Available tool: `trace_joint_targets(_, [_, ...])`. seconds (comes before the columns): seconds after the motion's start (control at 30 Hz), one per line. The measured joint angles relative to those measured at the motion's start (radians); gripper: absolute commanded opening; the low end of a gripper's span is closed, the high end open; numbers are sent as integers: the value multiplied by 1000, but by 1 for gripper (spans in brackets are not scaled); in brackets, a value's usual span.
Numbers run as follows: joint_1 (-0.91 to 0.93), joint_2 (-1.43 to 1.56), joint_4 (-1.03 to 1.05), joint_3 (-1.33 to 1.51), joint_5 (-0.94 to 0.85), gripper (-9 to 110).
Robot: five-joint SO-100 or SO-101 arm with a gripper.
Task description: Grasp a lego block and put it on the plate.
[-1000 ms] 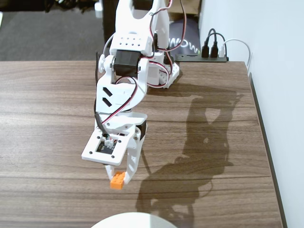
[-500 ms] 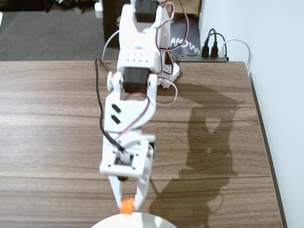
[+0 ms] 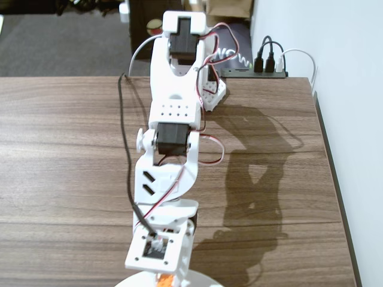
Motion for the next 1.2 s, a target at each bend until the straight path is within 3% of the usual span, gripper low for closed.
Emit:
trace_joint_targets(0.5, [-11,-6,18,-9,91,19])
trace_joint_targets(0.97, [-28,141,364,-5,218,19])
trace_joint_targets(1.2, [-34,367,420,195,229,19])
